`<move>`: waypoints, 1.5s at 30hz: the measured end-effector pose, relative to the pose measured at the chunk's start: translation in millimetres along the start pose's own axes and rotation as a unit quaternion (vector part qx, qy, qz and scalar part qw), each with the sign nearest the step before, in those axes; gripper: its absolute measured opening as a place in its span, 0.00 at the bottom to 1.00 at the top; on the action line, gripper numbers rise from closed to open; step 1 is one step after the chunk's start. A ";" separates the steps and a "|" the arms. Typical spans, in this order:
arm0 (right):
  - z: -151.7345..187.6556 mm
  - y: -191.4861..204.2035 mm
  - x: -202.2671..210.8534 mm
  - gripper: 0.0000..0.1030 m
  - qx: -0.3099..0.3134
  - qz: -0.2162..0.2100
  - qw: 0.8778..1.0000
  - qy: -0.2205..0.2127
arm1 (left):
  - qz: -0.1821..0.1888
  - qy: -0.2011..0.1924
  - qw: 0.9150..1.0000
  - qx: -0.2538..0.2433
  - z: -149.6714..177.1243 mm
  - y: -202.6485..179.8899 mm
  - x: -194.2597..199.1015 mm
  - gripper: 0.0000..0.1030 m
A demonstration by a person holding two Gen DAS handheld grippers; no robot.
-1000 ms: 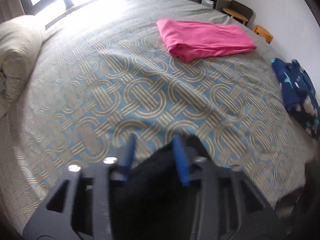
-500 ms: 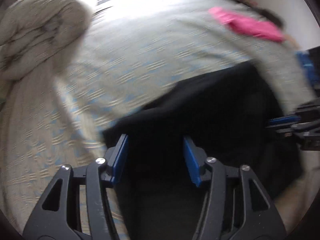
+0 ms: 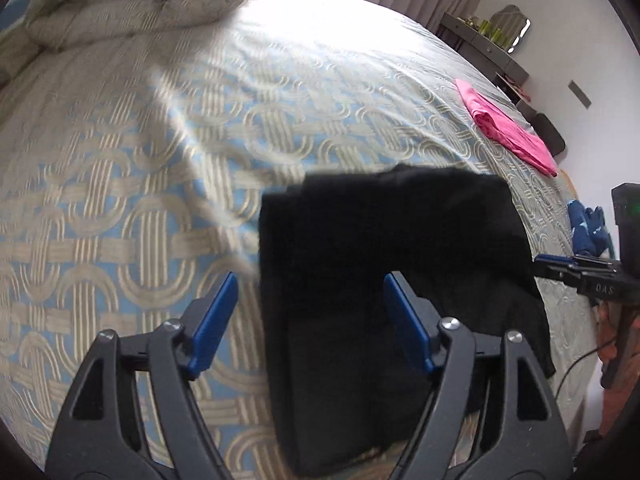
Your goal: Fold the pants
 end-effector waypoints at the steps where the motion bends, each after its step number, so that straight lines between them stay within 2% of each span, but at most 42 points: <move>1: -0.5 0.7 0.4 0.29 -0.003 -0.012 1.000 -0.002 | 0.017 0.014 1.000 0.020 7.9 5.1 -2.6 0.74; 3: -0.2 -2.1 1.0 0.46 -0.028 -0.046 0.998 -0.012 | 0.057 0.038 0.996 0.054 25.4 7.7 -7.2 0.74; 5: 2.4 -7.2 3.5 0.55 -0.048 -0.064 0.997 -0.020 | 0.108 0.064 0.989 0.081 39.0 3.7 -14.0 0.74; 7: 3.6 -10.3 1.9 0.57 -0.057 -0.073 0.996 -0.016 | 0.119 0.073 0.986 0.090 46.8 2.3 -23.1 0.74; 9: 11.5 -12.3 -4.3 0.58 -0.064 -0.077 0.995 0.001 | 0.125 0.061 0.986 0.087 46.0 -1.2 -24.1 0.76; 12: 22.7 -18.7 -8.2 0.58 -0.065 -0.073 0.995 0.018 | 0.122 0.058 0.988 0.078 44.5 -8.8 -25.1 0.77; 14: 19.6 -9.6 -19.9 0.58 -0.059 -0.079 0.995 0.024 | 0.119 0.058 0.989 0.060 43.7 -17.5 -22.9 0.75; 15: 18.2 -9.1 -22.7 0.58 -0.056 -0.081 0.995 0.026 | 0.123 0.059 0.989 0.053 43.5 -22.3 -21.9 0.70; 19: 12.5 -5.5 -26.2 0.62 -0.050 -0.081 0.995 0.024 | 0.107 0.055 0.992 0.025 45.8 -35.1 -21.5 0.70; 24: 10.2 -1.3 -32.2 0.71 -0.041 -0.092 0.995 0.022 | 0.123 0.060 0.989 0.058 44.1 -32.9 -30.6 0.74; 31: 8.9 -0.1 -32.5 0.73 -0.039 -0.094 0.995 0.024 | 0.093 0.060 0.993 0.029 40.1 -41.9 -33.8 0.80; 37: 8.2 3.2 -35.3 0.76 -0.030 -0.089 0.995 0.021 | 0.086 0.042 0.995 0.026 38.0 -41.8 -34.2 0.80; 40: 7.8 4.9 -36.1 0.79 -0.029 -0.089 0.995 0.022 | 0.071 0.032 0.997 0.023 36.7 -43.5 -35.7 0.80; 45: 5.0 6.1 -37.2 0.81 -0.030 -0.087 0.995 0.024 | 0.068 0.030 0.997 0.029 34.8 -44.4 -36.9 0.80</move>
Point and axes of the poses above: each gripper's, at about its wrist camera, not at the fingertips, and x roughly against the way its jaws point, y to its left, z to its underside, the point moved 10 cm from there along -x, roughly the way its jaws point, and after that the axes turned 10 degrees about -z, right-handed, at the moved point
